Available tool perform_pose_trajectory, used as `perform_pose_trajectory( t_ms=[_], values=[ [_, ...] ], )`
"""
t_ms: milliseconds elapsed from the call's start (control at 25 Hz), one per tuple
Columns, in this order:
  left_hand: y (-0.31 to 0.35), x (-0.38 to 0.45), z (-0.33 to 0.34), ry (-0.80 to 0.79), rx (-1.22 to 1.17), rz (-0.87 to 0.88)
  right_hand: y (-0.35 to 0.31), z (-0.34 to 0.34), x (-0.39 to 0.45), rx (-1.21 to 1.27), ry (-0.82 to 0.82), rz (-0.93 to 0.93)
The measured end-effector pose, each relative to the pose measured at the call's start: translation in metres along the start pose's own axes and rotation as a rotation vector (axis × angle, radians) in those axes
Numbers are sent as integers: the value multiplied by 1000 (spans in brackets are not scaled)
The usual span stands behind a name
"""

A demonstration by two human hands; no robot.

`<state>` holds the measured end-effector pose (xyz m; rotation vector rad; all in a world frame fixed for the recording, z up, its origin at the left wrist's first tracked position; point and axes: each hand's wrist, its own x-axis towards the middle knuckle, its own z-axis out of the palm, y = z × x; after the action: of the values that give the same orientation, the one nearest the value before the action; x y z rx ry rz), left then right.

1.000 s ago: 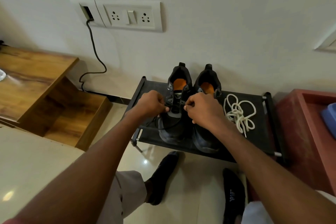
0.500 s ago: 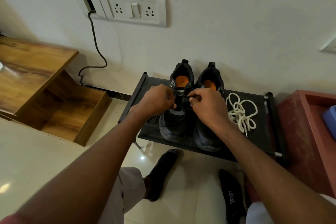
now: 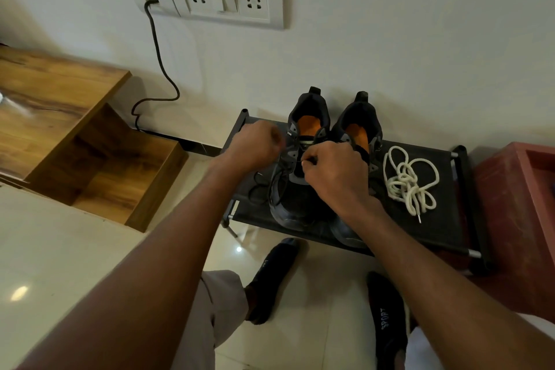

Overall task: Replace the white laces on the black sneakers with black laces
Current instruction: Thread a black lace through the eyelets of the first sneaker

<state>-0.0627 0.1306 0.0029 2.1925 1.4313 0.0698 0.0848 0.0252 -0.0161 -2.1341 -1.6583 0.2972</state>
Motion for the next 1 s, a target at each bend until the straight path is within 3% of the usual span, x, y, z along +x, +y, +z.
perform_pose_trajectory(
  t_ms=[240,360,440,680,840,1000],
  values=[
    [9,-7,-3,26,-48,232,-5,-7,7,-139,-64,16],
    [11,-12,-8,-134,68,309,-4,-6,8,-123,-51,18],
    [9,-11,-7,-204,102,301,-3,-1,5,-60,-24,26],
    [8,-10,-7,-203,67,267,-4,6,4,-75,-8,53],
    [5,-8,-7,-210,1,250,-4,14,0,157,-44,173],
    [-6,-5,-5,-163,-75,216,-8,23,-1,221,-13,235]
  ],
)
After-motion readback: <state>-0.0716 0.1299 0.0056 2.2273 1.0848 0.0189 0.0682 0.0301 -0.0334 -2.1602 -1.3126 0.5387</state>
